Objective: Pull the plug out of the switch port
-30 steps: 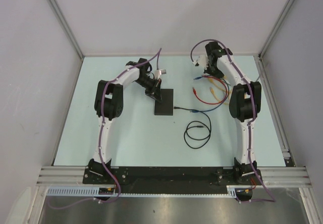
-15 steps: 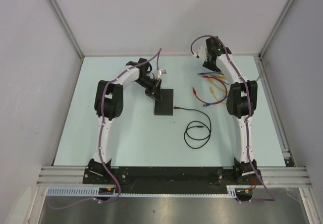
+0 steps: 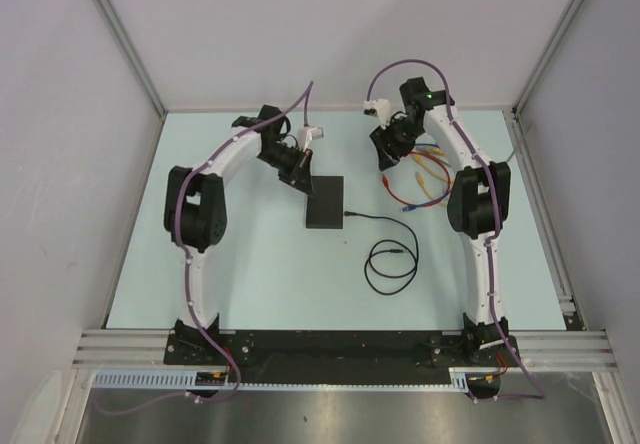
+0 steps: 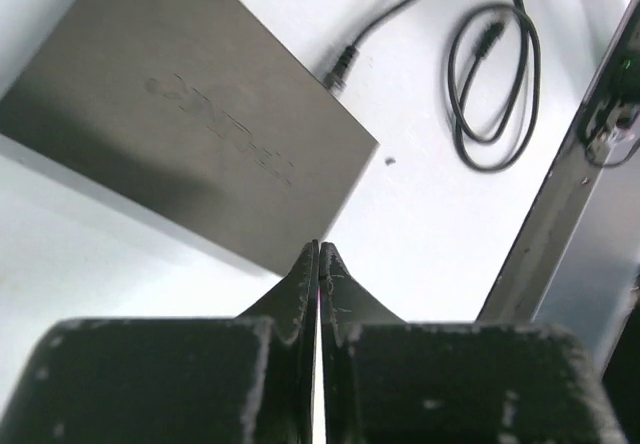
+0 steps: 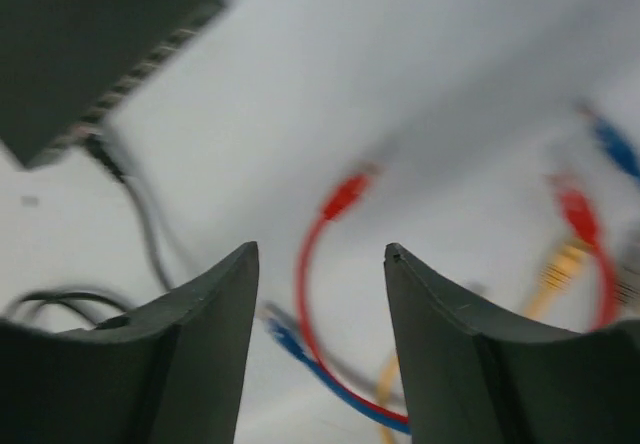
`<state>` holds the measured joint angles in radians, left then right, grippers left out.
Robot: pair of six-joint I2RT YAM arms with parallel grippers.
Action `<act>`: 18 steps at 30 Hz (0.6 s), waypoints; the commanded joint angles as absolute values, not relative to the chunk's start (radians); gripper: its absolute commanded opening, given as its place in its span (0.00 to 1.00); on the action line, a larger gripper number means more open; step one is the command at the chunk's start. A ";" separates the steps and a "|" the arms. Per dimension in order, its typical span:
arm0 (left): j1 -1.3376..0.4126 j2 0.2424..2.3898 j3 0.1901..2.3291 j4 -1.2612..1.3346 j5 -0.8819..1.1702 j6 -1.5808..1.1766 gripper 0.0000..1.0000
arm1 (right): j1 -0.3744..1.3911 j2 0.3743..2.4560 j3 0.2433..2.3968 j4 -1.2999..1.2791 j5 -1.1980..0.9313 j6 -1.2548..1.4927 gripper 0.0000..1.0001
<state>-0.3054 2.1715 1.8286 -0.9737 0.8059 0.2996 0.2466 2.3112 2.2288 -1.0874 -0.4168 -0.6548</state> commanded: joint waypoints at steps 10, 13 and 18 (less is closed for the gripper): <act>-0.437 1.891 1.433 -0.829 0.601 0.851 0.00 | 0.293 2.454 2.253 -1.134 -0.787 -0.376 0.12; -0.460 1.917 1.420 -0.786 0.586 0.857 0.00 | 0.307 2.468 2.244 -1.120 -0.755 -0.357 0.09; -0.485 1.940 1.391 -0.713 0.545 0.868 0.00 | 0.316 2.490 2.238 -1.101 -0.741 -0.339 0.08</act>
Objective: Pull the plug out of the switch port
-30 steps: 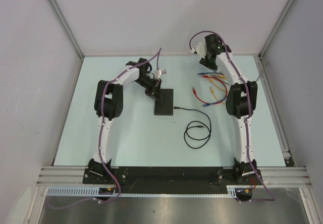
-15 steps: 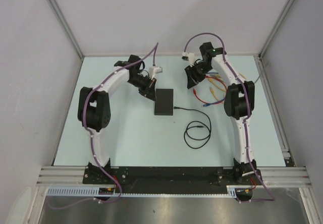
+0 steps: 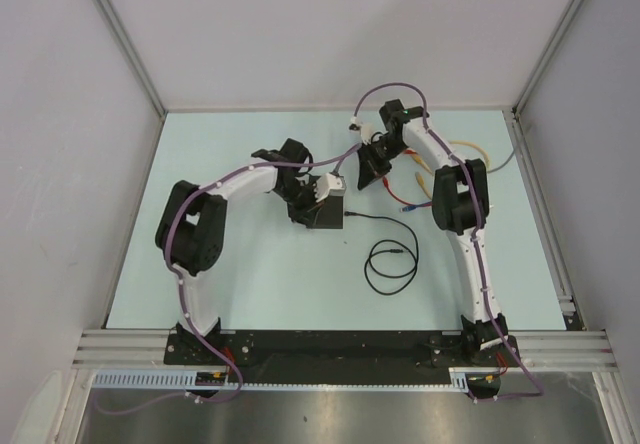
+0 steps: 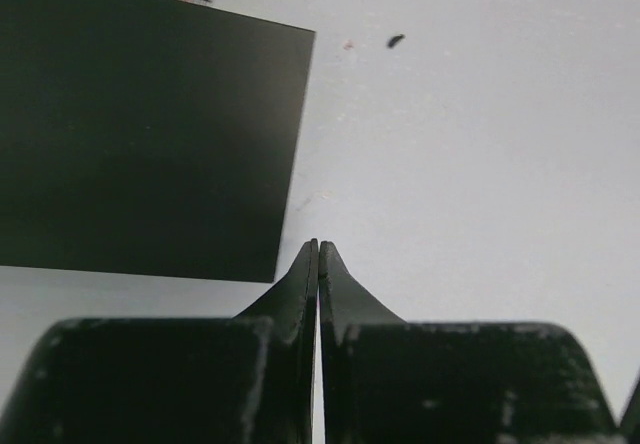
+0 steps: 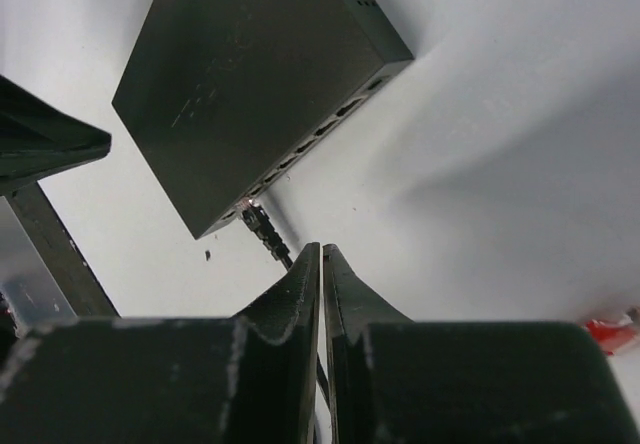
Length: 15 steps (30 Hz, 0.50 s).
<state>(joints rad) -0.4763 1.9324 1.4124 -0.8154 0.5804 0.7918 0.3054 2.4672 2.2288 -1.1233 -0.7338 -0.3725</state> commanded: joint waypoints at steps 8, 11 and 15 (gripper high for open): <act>-0.482 1.947 1.351 -0.589 0.396 0.828 0.00 | 0.328 2.496 2.235 -1.081 -0.713 -0.322 0.07; -0.469 1.941 1.347 -0.542 0.344 0.805 0.00 | 0.333 2.499 2.237 -1.080 -0.713 -0.319 0.07; -0.439 1.921 1.403 -0.601 0.377 0.795 0.00 | 0.333 2.499 2.240 -1.086 -0.726 -0.327 0.08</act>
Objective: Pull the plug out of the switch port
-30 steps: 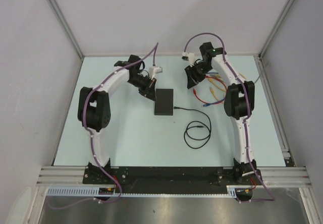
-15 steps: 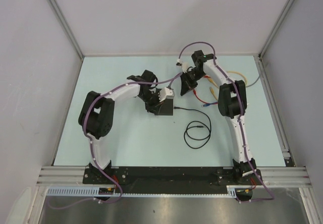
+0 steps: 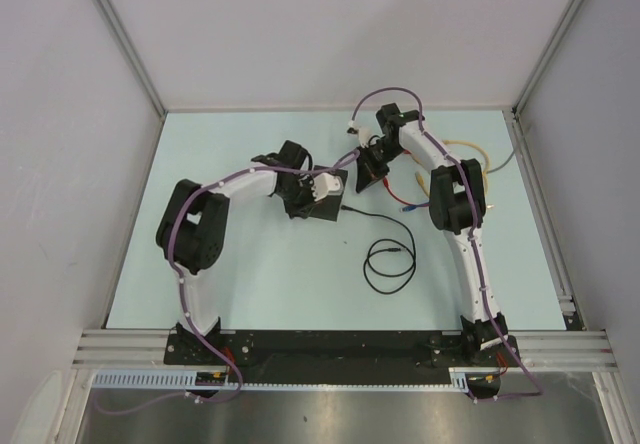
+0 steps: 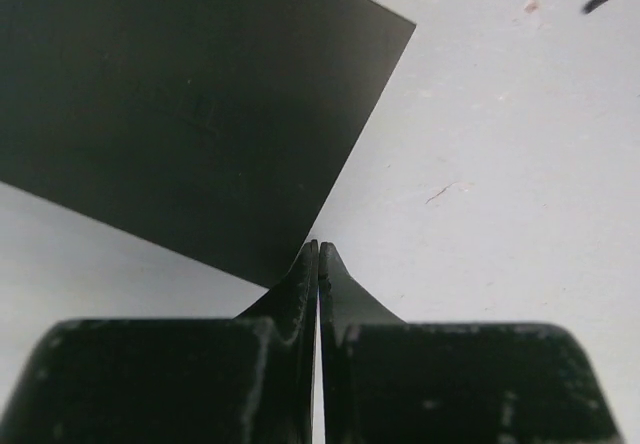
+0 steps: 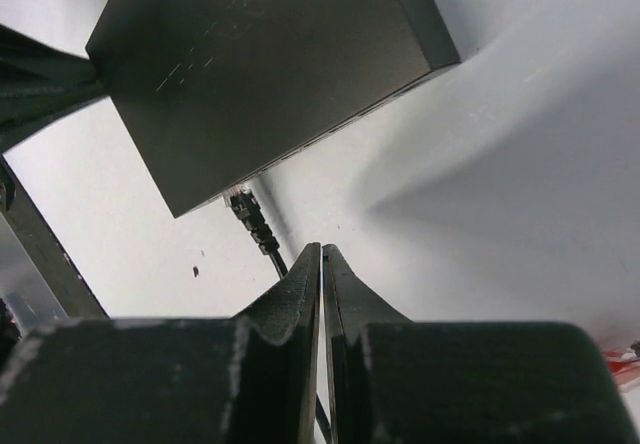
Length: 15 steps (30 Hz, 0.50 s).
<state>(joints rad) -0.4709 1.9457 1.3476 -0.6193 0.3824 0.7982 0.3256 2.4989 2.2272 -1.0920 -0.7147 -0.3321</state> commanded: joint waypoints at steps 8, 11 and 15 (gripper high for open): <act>-0.416 1.927 1.545 -0.833 0.613 0.735 0.00 | 0.322 2.505 2.233 -1.124 -0.899 -0.350 0.43; -0.414 1.962 1.575 -0.824 0.624 0.640 0.00 | 0.322 2.531 2.247 -1.141 -0.951 -0.351 0.49; -0.393 2.035 1.620 -0.824 0.661 0.452 0.00 | 0.321 2.568 2.250 -1.160 -1.011 -0.360 0.50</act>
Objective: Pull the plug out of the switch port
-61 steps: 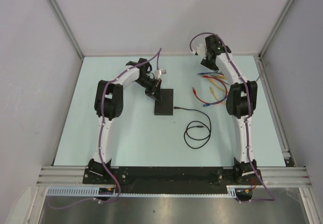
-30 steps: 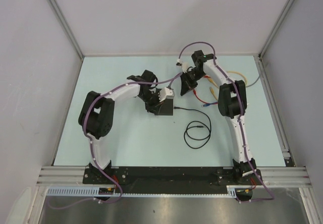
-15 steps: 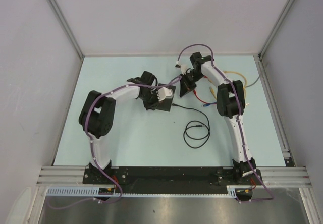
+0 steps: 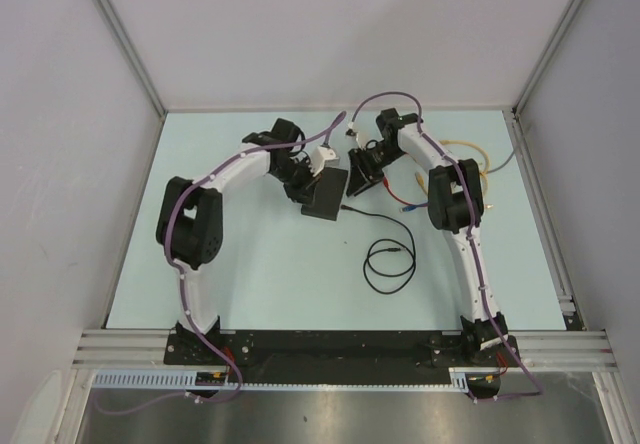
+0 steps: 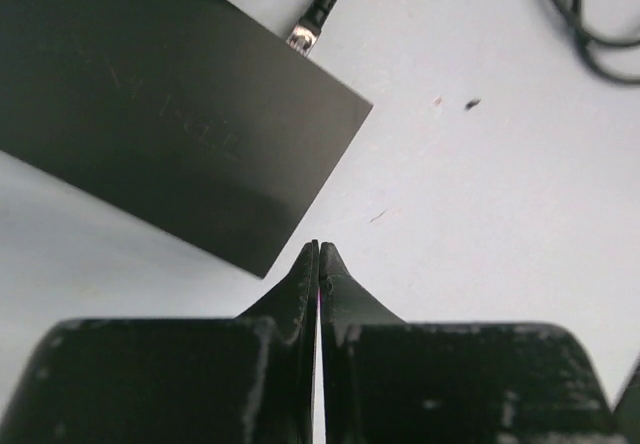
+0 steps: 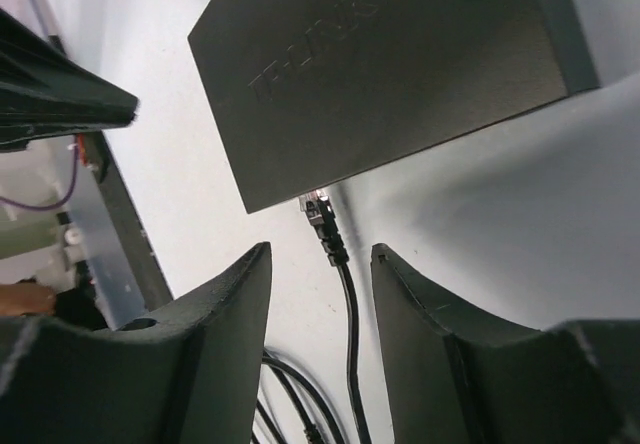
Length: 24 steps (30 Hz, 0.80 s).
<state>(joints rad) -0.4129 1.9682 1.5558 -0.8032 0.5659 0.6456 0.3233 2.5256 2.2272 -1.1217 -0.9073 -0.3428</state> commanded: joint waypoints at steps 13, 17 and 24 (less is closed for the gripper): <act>-0.314 2.193 1.723 -0.804 0.752 0.219 0.00 | 0.325 2.635 2.272 -1.167 -1.048 -0.377 0.42; -0.314 2.207 1.723 -0.802 0.746 0.212 0.00 | 0.334 2.646 2.272 -1.167 -1.052 -0.382 0.40; -0.314 2.210 1.720 -0.799 0.738 0.209 0.00 | 0.351 2.660 2.286 -1.163 -1.052 -0.376 0.38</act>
<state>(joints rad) -0.3099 2.1994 1.6890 -0.8066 0.7319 0.2245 0.3317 2.6366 2.2456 -1.1629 -1.0512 -0.3603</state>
